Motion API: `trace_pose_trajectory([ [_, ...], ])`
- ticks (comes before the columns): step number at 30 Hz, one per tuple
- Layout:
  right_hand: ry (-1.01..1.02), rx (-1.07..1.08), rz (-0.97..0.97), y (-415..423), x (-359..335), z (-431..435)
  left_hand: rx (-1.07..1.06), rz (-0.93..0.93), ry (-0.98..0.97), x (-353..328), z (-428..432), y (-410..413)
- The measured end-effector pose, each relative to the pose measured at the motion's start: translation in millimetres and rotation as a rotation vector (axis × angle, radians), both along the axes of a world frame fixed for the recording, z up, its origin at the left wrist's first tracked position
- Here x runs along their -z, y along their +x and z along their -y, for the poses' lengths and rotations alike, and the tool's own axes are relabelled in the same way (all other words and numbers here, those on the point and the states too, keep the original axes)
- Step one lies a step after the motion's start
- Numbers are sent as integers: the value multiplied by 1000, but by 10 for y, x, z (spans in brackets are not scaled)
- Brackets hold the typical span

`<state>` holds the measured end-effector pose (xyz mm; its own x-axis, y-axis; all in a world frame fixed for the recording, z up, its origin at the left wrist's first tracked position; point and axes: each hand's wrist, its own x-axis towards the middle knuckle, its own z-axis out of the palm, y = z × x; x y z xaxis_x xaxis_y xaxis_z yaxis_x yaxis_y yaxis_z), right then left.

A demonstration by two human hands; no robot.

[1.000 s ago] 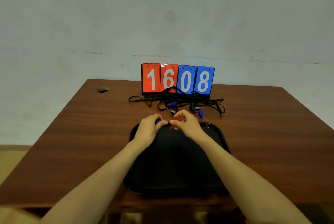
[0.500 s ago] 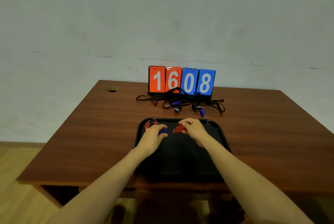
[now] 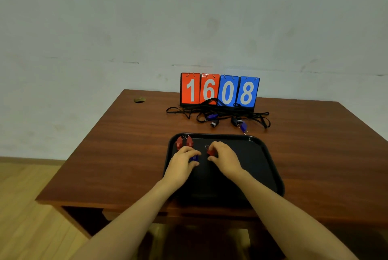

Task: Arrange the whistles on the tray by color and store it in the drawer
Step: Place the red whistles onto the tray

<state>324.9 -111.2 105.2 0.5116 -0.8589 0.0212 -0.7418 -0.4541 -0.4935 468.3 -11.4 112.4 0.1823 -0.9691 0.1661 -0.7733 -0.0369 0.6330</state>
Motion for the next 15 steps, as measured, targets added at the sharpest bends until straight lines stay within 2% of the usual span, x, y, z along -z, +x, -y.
trace_pose_trajectory([
  [7,7,-93,11,-34,11,30,-27,42,1,83,2,-4],
  [11,71,-142,-106,15,-7,117,-37,43,-11,105,-9,-13],
  [15,77,-71,-120,158,-24,183,-36,45,-64,97,-22,25],
])
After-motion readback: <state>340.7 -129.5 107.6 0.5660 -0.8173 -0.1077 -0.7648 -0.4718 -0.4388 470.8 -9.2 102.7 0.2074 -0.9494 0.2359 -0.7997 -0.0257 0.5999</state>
